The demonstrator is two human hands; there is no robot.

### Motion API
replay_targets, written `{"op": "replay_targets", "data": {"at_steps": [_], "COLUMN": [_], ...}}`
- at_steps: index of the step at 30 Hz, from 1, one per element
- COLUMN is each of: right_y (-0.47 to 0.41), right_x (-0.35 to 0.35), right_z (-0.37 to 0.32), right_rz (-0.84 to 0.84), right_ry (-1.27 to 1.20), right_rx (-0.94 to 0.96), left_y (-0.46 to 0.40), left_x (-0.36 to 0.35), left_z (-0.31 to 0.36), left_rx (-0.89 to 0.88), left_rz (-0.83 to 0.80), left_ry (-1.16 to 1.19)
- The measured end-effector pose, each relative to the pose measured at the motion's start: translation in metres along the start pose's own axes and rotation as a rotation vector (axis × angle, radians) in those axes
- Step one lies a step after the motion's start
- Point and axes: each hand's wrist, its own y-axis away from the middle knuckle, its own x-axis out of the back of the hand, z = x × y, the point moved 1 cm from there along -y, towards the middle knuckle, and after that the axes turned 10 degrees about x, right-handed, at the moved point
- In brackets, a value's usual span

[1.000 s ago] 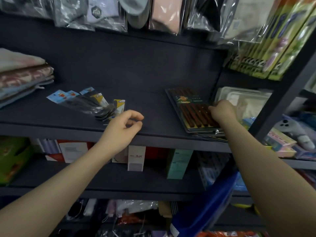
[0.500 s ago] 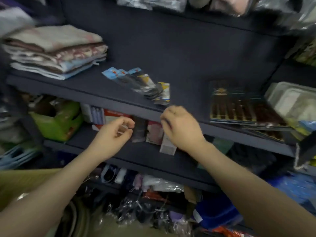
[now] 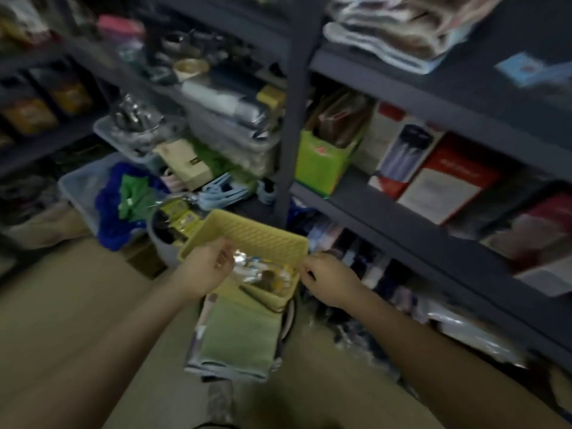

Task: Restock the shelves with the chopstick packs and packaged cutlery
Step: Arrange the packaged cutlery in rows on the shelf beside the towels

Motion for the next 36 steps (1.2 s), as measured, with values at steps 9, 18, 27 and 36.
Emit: {"op": "replay_targets", "data": {"at_steps": [9,18,27,36], "right_y": [-0.165,-0.216,-0.204,-0.176], "right_x": [-0.146,-0.226,-0.238,-0.137], "right_z": [0.002,0.059,0.056,0.091], "right_rz": [-0.113,-0.439,-0.477,-0.256], "right_ry": [-0.190,0.134,-0.296,-0.304], "right_rx": [-0.288,-0.188,-0.198,-0.331], "left_y": [-0.073,-0.123,-0.127,-0.152], "left_x": [0.013,-0.021,-0.045,-0.065], "left_z": [-0.141,-0.182,-0.163,-0.131], "left_rx": [0.000,-0.105,-0.158,-0.036], "left_rz": [0.011,0.034,-0.101,-0.179], "left_ry": [0.079,0.184,0.093,-0.122]}}
